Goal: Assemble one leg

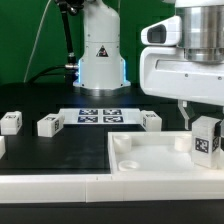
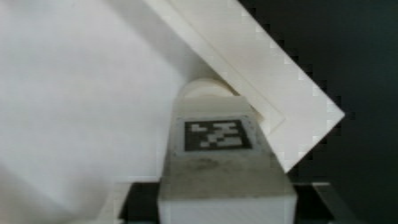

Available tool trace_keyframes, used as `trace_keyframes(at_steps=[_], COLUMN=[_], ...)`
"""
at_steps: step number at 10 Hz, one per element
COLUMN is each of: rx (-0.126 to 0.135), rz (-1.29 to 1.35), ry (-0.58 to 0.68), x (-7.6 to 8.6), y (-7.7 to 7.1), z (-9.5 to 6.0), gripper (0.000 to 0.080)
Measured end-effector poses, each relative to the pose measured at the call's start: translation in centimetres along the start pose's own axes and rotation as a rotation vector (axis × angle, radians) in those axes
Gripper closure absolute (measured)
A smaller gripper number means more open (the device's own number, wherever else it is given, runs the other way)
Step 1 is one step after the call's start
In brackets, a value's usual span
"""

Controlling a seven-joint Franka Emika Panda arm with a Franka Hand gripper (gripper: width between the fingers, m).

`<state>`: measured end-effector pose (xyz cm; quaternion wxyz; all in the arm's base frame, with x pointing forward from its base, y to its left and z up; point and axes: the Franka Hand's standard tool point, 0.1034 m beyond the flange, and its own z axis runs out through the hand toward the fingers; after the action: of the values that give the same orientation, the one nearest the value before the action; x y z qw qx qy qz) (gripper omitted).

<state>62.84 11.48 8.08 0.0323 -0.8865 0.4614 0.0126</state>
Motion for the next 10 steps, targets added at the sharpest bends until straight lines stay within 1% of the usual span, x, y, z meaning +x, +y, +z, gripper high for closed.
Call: trace_keyframes(at_steps=[2, 7, 8, 10], rx=[0.002, 0.004, 0.004, 0.005], rz=[0.204, 0.583, 0.643, 0.659], ry=[-0.007, -0.031, -0.035, -0.042], x=[0.09, -0.13, -0.12, -0.33], y=[0.08, 0.05, 0.05, -0.05], z=[0.02, 0.05, 0.05, 0.09], gripper=[0.0509, 0.0509, 0.0509, 0.0503])
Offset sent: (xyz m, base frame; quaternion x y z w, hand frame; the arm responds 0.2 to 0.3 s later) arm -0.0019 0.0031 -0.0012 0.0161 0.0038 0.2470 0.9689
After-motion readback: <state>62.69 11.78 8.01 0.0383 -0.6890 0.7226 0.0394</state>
